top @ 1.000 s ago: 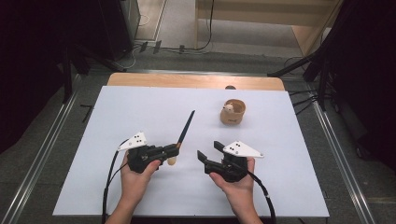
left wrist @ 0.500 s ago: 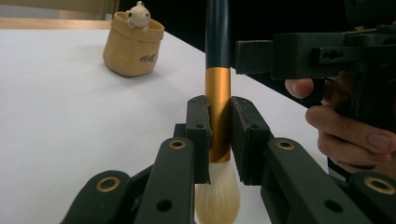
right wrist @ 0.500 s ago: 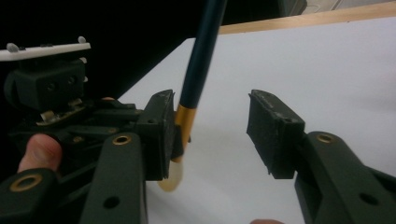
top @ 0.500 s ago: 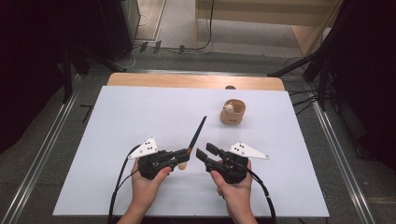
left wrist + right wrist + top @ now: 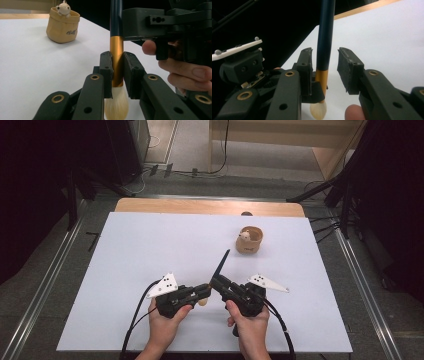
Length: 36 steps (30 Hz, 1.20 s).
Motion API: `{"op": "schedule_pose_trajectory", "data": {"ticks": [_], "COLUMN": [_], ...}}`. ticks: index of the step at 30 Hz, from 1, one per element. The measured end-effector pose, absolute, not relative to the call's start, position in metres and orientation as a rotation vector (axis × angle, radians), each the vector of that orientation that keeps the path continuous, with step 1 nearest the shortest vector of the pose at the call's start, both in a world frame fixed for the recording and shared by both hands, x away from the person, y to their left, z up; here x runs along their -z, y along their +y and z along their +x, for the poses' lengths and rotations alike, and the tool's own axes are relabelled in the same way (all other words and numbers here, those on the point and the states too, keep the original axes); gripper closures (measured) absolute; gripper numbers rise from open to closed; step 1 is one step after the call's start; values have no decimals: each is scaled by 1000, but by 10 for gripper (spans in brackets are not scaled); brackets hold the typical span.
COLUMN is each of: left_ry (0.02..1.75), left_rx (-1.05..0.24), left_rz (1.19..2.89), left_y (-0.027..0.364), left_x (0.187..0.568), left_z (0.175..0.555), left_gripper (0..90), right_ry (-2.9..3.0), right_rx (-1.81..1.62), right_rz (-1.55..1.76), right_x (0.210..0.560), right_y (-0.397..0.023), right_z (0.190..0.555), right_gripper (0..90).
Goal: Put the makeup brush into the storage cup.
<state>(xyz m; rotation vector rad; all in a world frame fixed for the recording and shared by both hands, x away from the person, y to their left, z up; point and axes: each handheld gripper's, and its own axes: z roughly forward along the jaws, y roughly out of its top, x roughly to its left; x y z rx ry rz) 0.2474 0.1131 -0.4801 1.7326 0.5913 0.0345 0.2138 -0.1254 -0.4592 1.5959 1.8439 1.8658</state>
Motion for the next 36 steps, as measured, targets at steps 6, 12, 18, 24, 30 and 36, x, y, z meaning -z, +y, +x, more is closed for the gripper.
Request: {"op": "schedule_pose_trajectory", "data": {"ticks": [6,12,18,24,30,36], "left_ry": [585,577,584,584,577,581], "left_rx": [-37,-35,-41,-44,-39,-26], "left_rz": [1734,1739,1741,1738,1733,1735], "left_y": [109,107,105,105,104,103], "left_x": [480,481,482,482,482,482], "left_z": [244,243,242,242,241,243], "left_gripper": [789,788,788,788,788,777], "right_ry": [1825,1815,1819,1824,1843,1878], "right_rx": [-1864,-1875,-1880,-1881,-1862,-1788], "right_rz": [1639,1651,1654,1650,1595,1503], "right_x": [463,464,464,463,462,457], "right_y": [-125,-125,-124,-124,-123,-121], "right_z": [215,215,215,214,213,211], "right_gripper": [673,724,776,796,800,801]}}
